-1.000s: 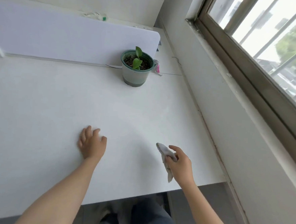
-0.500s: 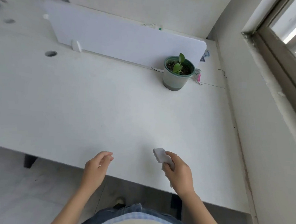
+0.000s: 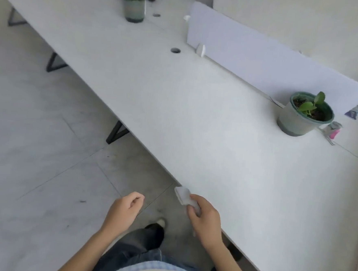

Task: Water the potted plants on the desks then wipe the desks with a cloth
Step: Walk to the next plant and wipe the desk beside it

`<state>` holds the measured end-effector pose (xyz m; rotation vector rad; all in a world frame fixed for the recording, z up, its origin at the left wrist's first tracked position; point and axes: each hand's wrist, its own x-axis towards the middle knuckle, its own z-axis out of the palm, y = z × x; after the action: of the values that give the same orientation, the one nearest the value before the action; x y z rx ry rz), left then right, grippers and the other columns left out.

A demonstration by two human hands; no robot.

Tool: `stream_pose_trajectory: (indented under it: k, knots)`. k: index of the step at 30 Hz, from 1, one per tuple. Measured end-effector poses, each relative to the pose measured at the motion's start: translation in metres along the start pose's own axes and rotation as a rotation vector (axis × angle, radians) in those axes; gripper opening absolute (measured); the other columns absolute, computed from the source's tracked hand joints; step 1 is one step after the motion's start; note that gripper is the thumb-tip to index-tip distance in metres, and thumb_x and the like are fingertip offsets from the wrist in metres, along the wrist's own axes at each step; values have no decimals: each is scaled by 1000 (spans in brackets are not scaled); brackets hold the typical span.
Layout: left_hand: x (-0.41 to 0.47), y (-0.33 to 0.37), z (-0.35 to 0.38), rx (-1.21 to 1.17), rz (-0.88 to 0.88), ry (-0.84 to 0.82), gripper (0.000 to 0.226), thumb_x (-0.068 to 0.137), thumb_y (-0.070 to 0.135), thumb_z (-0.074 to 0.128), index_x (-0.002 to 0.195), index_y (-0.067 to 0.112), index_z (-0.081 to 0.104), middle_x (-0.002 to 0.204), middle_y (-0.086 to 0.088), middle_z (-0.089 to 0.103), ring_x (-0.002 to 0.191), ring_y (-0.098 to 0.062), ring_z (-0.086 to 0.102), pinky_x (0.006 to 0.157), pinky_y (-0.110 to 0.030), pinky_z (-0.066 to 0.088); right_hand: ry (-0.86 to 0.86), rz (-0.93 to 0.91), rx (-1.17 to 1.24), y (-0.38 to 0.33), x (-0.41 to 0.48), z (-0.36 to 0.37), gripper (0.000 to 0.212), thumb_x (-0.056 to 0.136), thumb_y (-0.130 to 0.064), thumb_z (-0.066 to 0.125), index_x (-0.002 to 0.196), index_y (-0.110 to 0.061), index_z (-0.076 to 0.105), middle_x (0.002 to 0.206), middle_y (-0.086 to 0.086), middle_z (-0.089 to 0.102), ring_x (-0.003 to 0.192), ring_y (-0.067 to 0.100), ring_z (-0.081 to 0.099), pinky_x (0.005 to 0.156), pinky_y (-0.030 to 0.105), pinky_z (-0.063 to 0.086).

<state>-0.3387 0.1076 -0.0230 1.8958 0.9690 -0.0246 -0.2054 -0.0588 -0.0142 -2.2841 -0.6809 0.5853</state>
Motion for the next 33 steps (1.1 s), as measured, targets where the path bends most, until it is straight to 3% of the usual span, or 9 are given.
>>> stream_pose_trajectory:
  k: [4, 9, 11, 13, 15, 18, 23, 30, 33]
  knots:
    - [-43, -44, -14, 66, -142, 11, 15, 92, 21, 50, 81, 28, 58, 88, 0, 70, 87, -17, 64, 81, -31, 50, -98, 36, 75, -18, -8, 39, 30, 87, -22, 52, 115, -15, 61, 97, -3, 67, 84, 14, 59, 69, 21, 39]
    - [-56, -78, -46, -138, -269, 168, 30, 91, 8, 50, 68, 26, 58, 75, 4, 66, 75, -14, 61, 67, -18, 44, -154, 55, 14, -41, -12, 77, 27, 87, -21, 54, 114, -16, 61, 83, -11, 59, 75, 10, 55, 65, 19, 37]
    - [-45, -89, -65, -153, -254, 162, 29, 91, 9, 50, 68, 25, 58, 76, 3, 66, 76, -18, 62, 67, -20, 45, -146, 59, 0, -56, -4, 91, 27, 87, -22, 55, 113, -16, 61, 82, -10, 59, 72, 9, 55, 62, 19, 37]
    - [-30, -100, -91, -139, -213, 141, 27, 91, 13, 52, 69, 28, 58, 77, -1, 68, 79, -23, 63, 73, -30, 48, -121, 59, -4, -80, 10, 109, 25, 87, -22, 54, 111, -17, 61, 78, -8, 61, 67, 9, 55, 60, 20, 40]
    - [-15, -115, -124, -119, -177, 153, 24, 91, 17, 52, 72, 29, 58, 81, -6, 70, 81, -23, 64, 77, -36, 50, -91, 52, 6, -111, 27, 130, 23, 88, -21, 53, 108, -17, 62, 77, -4, 62, 68, 13, 57, 65, 27, 44]
    - [3, -134, -181, -148, -134, 254, 18, 92, 18, 50, 80, 25, 60, 85, -2, 69, 85, -17, 63, 76, -29, 47, -87, -28, 29, -162, 50, 169, 22, 88, -20, 53, 108, -17, 62, 77, -3, 63, 62, 8, 55, 60, 23, 43]
    - [10, -171, -240, -295, -209, 380, 27, 93, 13, 48, 71, 25, 57, 79, -1, 65, 77, -20, 60, 66, -23, 41, -176, -115, -23, -222, 69, 225, 28, 89, -23, 53, 116, -17, 59, 82, -2, 63, 72, 15, 55, 60, 23, 40]
    - [33, -197, -246, -378, -363, 275, 29, 91, 7, 48, 66, 15, 59, 77, -6, 66, 73, -19, 61, 62, -17, 41, -246, -70, -158, -234, 92, 246, 31, 87, -23, 53, 118, -18, 59, 103, 1, 70, 94, 20, 62, 72, 25, 44]
    - [67, -192, -265, -328, -345, 300, 28, 92, 10, 47, 67, 19, 57, 80, -7, 66, 77, -20, 61, 66, -22, 42, -250, -84, -147, -246, 125, 251, 31, 88, -21, 52, 119, -18, 58, 106, 0, 69, 95, 18, 62, 66, 16, 40]
